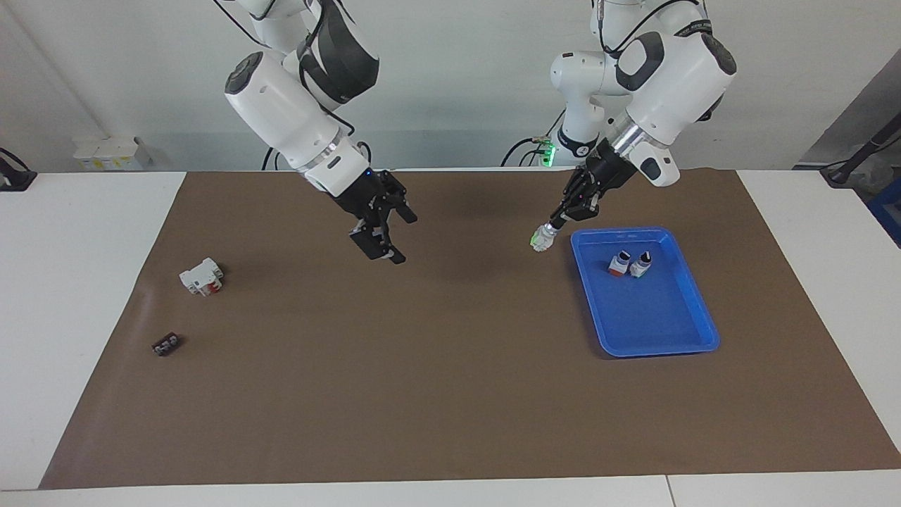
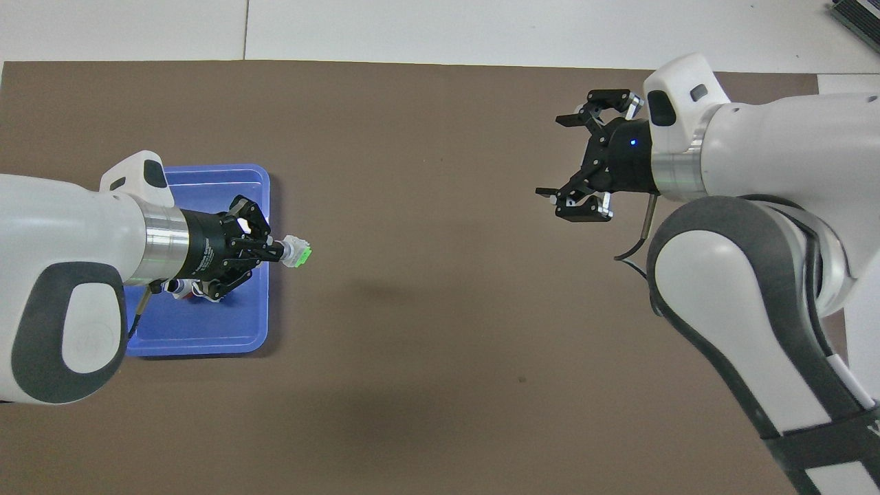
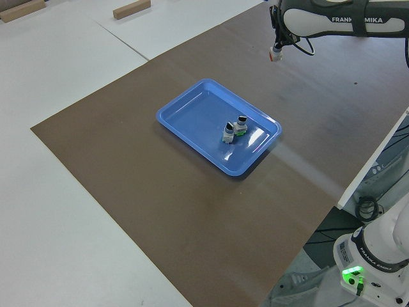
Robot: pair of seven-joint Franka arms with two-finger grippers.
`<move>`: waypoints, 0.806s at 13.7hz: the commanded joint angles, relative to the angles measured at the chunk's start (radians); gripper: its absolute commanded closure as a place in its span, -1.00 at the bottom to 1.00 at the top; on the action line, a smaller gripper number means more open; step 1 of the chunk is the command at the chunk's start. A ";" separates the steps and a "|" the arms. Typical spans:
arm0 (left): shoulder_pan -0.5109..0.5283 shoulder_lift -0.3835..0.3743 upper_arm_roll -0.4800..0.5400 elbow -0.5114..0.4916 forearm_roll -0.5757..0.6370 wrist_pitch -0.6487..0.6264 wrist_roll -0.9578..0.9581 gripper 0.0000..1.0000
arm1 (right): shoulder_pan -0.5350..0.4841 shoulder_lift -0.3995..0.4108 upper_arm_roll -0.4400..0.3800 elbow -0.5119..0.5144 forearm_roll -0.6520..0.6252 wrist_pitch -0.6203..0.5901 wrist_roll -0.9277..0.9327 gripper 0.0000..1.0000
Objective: Turn and place switch with both arms
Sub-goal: 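Lower the switch into the blue tray with the left gripper while the right gripper retracts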
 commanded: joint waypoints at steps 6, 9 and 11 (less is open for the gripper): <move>0.097 0.069 0.042 -0.118 0.162 0.163 0.490 1.00 | -0.038 0.010 -0.095 0.000 -0.379 0.141 0.398 -1.00; 0.108 0.081 0.059 -0.136 0.167 0.199 0.602 1.00 | -0.029 -0.005 -0.165 0.011 -0.385 0.079 0.508 -1.00; 0.108 0.074 0.059 -0.184 0.168 0.207 0.649 1.00 | -0.024 -0.038 -0.214 0.023 -0.404 0.005 0.559 -1.00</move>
